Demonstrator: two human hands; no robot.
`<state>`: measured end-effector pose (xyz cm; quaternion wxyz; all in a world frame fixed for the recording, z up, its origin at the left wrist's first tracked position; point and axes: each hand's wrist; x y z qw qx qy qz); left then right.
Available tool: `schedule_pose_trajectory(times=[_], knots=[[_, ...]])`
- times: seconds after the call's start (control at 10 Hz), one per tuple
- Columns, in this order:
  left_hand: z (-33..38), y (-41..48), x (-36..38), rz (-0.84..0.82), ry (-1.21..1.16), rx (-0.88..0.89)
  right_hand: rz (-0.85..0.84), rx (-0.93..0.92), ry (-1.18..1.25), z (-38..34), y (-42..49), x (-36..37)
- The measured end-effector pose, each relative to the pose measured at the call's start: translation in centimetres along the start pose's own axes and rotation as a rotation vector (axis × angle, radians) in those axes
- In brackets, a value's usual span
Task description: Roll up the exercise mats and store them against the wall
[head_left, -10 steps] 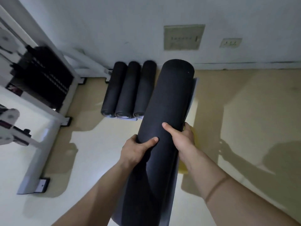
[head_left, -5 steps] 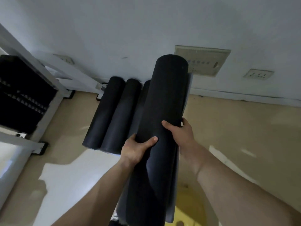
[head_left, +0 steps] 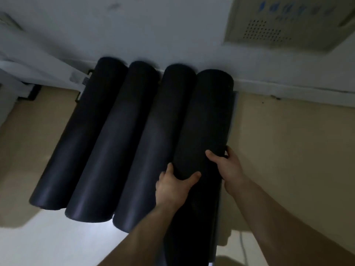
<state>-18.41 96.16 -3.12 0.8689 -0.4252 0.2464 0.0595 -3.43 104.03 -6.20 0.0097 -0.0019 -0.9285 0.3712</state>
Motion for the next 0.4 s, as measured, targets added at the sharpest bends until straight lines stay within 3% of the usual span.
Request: schedule_pose_trajectory(times=[0.2,0.3,0.4], knots=[[0.5,4.9,4.3,0.050,0.360,0.055,0.038,-0.021,-0.050,4.6,6.8,-0.2],[2.0,4.2,3.0,0.128,0.457,0.108,0.080,0.019,-0.344,3.6,5.8,1.7],[3.3,0.4,0.1,0.094,0.449,0.216,0.073,0.082,-0.605,-0.9,1.0,2.9]])
Point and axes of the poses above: each hand's wrist, its own y-axis towards the middle knuckle, its own x-axis out of the palm, z = x × y, and after that the axes turned 4 degrees about -z, right-handed
